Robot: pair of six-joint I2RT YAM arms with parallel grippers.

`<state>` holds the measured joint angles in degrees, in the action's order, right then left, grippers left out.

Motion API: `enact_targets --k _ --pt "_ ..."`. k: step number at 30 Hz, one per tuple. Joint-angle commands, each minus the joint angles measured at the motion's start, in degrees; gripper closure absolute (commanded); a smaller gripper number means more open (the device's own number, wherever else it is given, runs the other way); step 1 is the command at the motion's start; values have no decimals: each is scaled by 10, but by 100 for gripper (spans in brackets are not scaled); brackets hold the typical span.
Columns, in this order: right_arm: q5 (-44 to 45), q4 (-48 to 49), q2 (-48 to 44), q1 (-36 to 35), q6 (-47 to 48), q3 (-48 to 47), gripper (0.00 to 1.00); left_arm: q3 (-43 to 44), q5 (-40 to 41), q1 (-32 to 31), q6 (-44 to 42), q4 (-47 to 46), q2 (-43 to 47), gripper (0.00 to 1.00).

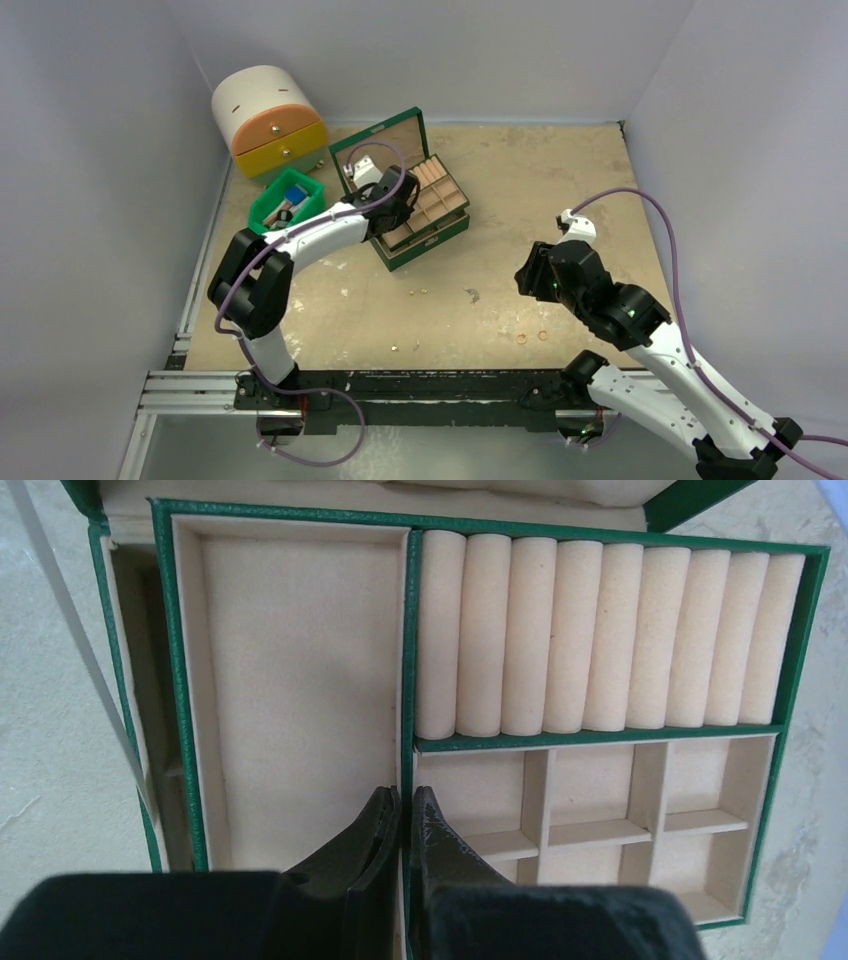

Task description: Organize the mixed jewelry

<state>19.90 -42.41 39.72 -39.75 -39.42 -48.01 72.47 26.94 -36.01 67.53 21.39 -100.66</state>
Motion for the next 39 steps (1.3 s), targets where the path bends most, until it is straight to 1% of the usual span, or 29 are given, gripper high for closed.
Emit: enact_targets --k 1,12,25,39 --pt "2 9 -1 -3 -8 -16 49 -20 -2 1 30 -55 9 100" --pt "-7 15 2 -2 -12 -10 49 -45 2 1 44 -49 26 100" --pt "-21 20 -2 -3 -18 -4 49 -81 15 -16 76 -50 62 100" --pt "-24 21 -8 -2 -24 2 48 -95 19 -17 69 -41 46 100"
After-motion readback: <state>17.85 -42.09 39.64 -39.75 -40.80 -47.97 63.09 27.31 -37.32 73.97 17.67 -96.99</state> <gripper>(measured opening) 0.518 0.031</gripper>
